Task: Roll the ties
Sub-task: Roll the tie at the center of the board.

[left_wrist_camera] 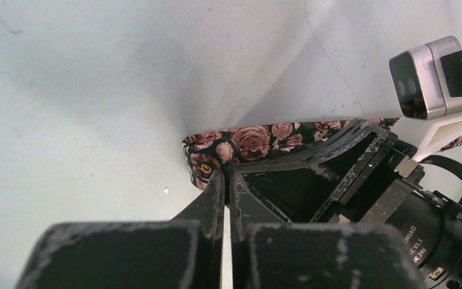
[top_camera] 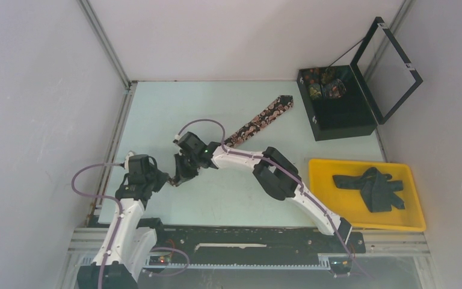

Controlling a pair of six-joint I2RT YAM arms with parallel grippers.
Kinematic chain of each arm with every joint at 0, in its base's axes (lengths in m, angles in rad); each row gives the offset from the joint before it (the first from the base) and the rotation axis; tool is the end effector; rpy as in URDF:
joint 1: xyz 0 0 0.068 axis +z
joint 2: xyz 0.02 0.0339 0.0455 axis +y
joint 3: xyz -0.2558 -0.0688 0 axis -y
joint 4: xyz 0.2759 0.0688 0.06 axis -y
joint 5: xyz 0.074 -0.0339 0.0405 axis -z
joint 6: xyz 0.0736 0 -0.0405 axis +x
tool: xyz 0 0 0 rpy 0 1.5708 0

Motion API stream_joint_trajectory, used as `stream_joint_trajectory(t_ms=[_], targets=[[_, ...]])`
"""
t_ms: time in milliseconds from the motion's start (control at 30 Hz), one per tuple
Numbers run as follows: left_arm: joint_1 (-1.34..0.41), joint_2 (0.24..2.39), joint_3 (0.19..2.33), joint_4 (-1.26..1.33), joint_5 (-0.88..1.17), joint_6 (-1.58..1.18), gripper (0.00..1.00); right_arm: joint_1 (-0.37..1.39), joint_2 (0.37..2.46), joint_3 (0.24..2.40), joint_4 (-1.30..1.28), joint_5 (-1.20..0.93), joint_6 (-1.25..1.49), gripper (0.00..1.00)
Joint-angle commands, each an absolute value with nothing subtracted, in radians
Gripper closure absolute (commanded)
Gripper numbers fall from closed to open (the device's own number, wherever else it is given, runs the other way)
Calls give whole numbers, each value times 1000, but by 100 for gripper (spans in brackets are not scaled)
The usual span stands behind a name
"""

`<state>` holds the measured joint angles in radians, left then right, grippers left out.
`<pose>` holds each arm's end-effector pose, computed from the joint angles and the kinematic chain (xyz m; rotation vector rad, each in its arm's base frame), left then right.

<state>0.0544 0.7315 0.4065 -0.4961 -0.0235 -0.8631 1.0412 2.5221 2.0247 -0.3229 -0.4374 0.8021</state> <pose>0.2104 0.0132 0.1451 -1.0821 2.1656 -0.3486 0.2738 0.5295 0.0802 -0.5684 2.7083 1.2354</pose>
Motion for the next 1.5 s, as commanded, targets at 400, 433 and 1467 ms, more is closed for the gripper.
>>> stream_joint_trajectory(t_ms=[400, 433, 1467], targets=[[50, 691, 455, -540, -61, -830, 100, 1041, 2555, 2159, -370, -421, 782, 100], [50, 688, 453, -540, -61, -831, 100, 1036, 2540, 2141, -367, -416, 777, 100], [50, 686, 462, -550, -51, -822, 100, 1061, 2509, 2125, -325, -447, 782, 100]])
